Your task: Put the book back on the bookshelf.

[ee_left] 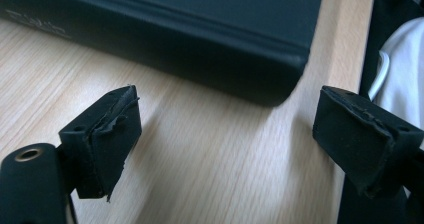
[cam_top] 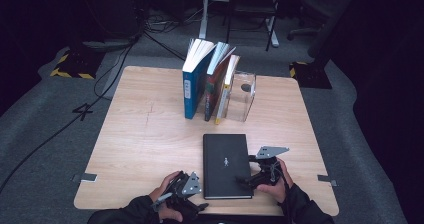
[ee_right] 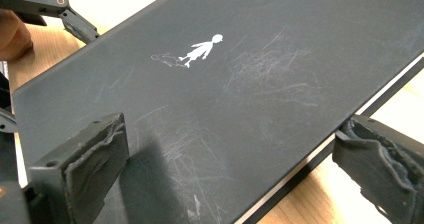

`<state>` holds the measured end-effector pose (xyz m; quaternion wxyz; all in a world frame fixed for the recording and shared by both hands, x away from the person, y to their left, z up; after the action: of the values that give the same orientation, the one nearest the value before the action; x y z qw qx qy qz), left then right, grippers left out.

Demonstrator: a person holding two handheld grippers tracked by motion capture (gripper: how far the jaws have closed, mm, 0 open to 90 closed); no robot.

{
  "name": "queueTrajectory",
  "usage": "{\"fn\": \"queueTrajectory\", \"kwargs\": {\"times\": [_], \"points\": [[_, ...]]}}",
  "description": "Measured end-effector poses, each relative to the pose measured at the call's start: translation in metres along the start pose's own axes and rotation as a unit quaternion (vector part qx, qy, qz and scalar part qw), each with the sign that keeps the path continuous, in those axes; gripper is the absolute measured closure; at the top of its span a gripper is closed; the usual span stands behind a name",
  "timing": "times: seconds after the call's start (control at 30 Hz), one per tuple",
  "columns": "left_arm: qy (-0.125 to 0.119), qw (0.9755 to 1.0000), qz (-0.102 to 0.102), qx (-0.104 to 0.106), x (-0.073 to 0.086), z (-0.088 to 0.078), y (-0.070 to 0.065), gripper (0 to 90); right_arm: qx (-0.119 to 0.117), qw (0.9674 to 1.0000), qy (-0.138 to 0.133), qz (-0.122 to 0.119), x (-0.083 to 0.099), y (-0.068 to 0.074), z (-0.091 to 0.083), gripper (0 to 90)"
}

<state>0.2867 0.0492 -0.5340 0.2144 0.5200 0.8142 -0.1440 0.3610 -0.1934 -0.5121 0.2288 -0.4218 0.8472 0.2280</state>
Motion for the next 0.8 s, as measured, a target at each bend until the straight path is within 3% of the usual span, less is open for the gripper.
{"fn": "queueTrajectory", "kwargs": {"times": [0.13,0.23,0.33,0.43,0.63,0.8], "points": [[0.002,0.9994,-0.029,-0.018,-0.005,0.003,0.008,11.5,0.002,1.0000,0.001,-0.002,0.000,0.000,-0.001,1.9],[0.008,0.9994,-0.020,-0.027,-0.004,0.003,0.012,5.8,0.003,0.9999,0.003,-0.013,0.002,-0.001,-0.005,3.5],[0.018,0.9988,-0.039,-0.024,-0.001,0.001,0.022,1.4,0.012,0.9994,-0.005,-0.033,0.004,-0.001,-0.013,17.7],[0.020,0.9978,-0.054,-0.034,0.003,-0.003,0.033,2.2,0.008,0.9985,0.002,-0.055,0.009,-0.001,-0.019,18.7],[0.019,0.9959,-0.079,-0.041,0.009,-0.007,0.049,4.7,0.000,0.9987,-0.003,-0.051,0.016,-0.007,-0.027,23.0],[0.024,0.9945,-0.091,-0.046,0.014,-0.010,0.063,3.1,0.016,0.9989,0.000,-0.044,0.021,-0.013,-0.028,25.4]]}}
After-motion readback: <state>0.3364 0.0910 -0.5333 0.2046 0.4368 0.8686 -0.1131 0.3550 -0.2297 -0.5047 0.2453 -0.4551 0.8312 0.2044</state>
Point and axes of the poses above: each handheld gripper's, and its own axes: z roughly forward along the jaws, x roughly out of its underside, y roughly to its left, the point moved 4 cm from there along z, roughly forward along the jaws, and after that the axes turned 13 degrees about y, right-handed, at the moved point
